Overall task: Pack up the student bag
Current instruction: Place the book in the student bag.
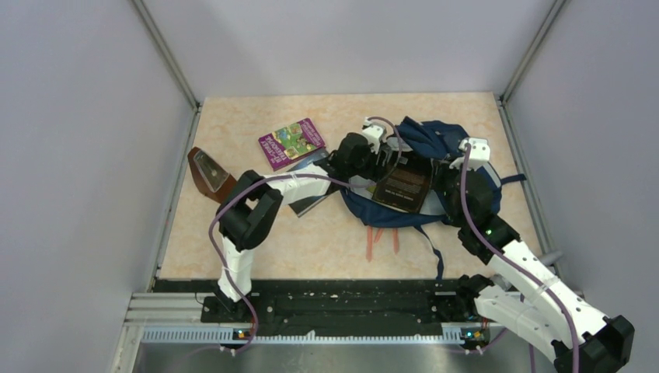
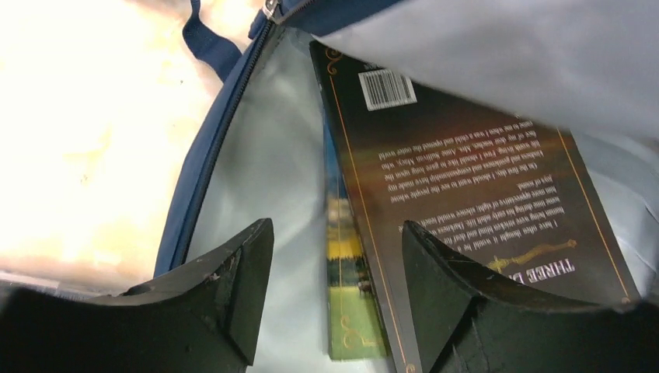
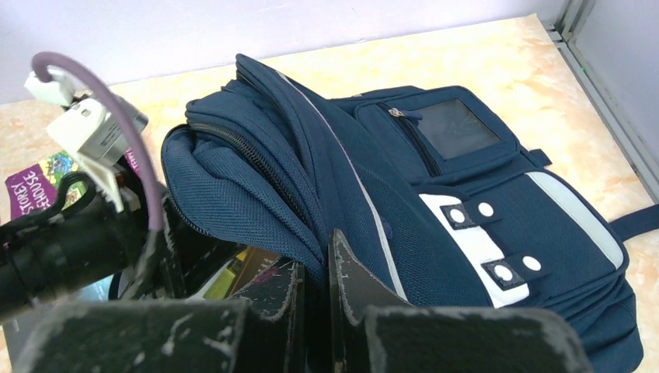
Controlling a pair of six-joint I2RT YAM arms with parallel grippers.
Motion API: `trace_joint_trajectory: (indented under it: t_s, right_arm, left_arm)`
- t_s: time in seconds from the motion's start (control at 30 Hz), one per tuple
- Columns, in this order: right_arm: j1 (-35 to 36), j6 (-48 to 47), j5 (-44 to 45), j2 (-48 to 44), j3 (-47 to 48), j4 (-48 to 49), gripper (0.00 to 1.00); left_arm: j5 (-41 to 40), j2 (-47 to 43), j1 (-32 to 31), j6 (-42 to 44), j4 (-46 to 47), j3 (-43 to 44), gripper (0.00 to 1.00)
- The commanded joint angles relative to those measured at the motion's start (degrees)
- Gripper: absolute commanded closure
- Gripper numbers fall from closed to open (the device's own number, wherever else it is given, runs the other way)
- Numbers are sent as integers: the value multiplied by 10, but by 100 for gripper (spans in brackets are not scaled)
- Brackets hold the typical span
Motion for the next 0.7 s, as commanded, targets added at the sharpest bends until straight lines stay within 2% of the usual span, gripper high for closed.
trace_joint_trajectory:
  t_s: [0.0, 0.1, 0.17, 0.2, 0.47, 0.67]
  right_arm:
    - [-3, 12, 1, -10, 32, 84, 100]
    - [-3, 10, 3, -12, 32, 82, 100]
    - [-3, 8, 5, -13, 32, 81, 100]
    - [-3, 6, 6, -13, 32, 80, 100]
    - [-3, 4, 15, -23, 24, 78, 100]
    - [-3, 5, 15, -23, 21, 78, 100]
  left_arm:
    - [-13, -87, -10, 23, 91, -43, 33]
    - [-10, -126, -11, 30, 133, -93, 33]
    - [1, -151, -12, 36, 151, -126, 24]
    - [0, -164, -12, 39, 151, -136, 23]
    - [-116, -272, -10, 37, 126, -232, 18]
    - [-160, -303, 29, 24, 39, -262, 17]
